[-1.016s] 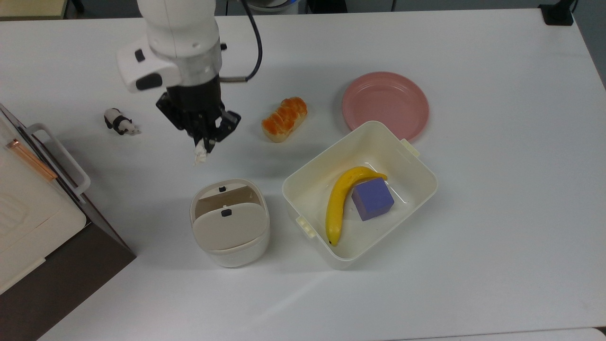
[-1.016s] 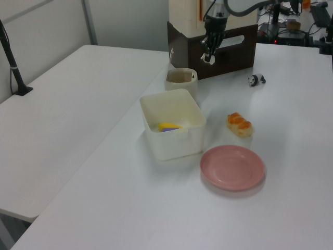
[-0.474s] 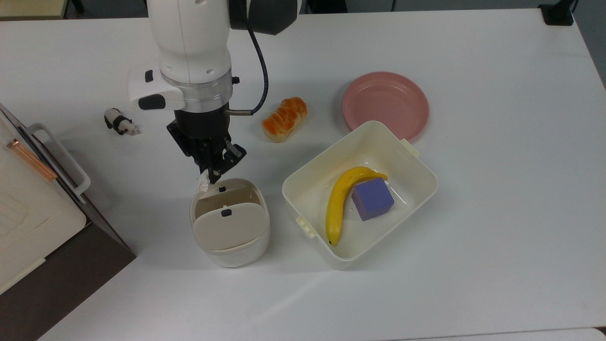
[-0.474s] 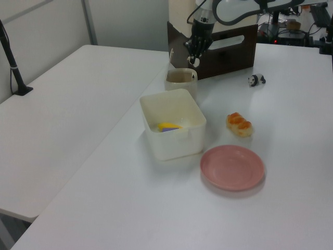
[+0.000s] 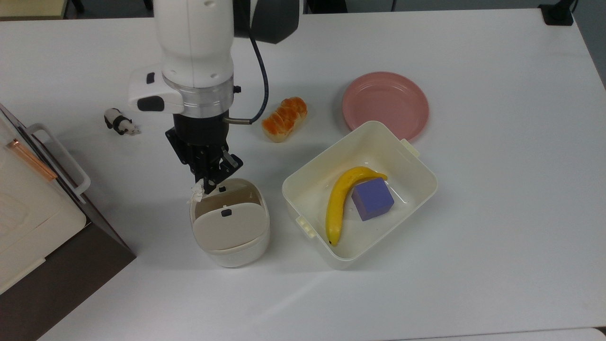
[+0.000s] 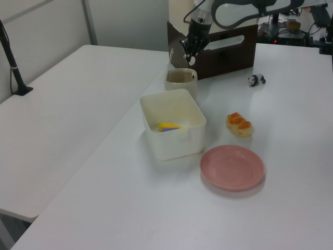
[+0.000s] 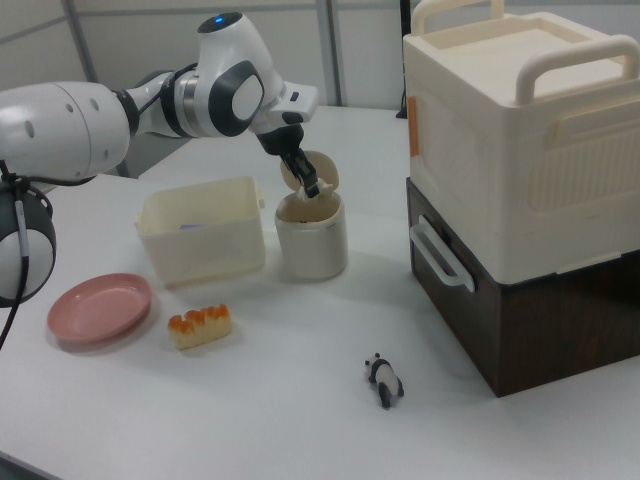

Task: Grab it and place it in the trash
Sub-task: 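Open the gripper to drop the paper into the trash can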

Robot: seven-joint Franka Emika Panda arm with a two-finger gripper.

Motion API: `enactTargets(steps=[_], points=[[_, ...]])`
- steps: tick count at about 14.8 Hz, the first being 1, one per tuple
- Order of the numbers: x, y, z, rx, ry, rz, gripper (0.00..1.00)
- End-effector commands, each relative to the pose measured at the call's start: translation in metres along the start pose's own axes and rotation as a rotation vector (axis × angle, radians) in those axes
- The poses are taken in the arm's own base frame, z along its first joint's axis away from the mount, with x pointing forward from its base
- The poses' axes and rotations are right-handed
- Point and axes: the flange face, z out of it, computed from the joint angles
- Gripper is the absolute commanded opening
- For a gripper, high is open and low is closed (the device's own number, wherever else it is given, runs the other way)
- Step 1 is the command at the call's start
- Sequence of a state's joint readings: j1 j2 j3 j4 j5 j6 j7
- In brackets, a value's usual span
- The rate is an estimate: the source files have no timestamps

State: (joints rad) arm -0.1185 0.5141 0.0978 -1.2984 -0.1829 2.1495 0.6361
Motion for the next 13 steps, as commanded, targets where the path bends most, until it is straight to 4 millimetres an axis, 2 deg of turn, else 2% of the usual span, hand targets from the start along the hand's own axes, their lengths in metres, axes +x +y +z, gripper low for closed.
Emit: enactTargets(steps=[1,3,7,8,11,13], points=[[-0.013,-0.023,0.016,-0.014,0.01,-0.021,0.12],[-0.018,-0.028,0.026,-0.03,0.006,-0.043,0.31],[-0.025,-0.035,0.035,-0.048,0.005,-0.077,0.66],[-0.025,-0.035,0.035,-0.052,0.007,-0.083,0.7],[-0.023,-0.032,0.03,-0.063,0.015,-0.123,0.71],[-0.024,-0.03,0.01,-0.06,-0.001,-0.236,0.72]])
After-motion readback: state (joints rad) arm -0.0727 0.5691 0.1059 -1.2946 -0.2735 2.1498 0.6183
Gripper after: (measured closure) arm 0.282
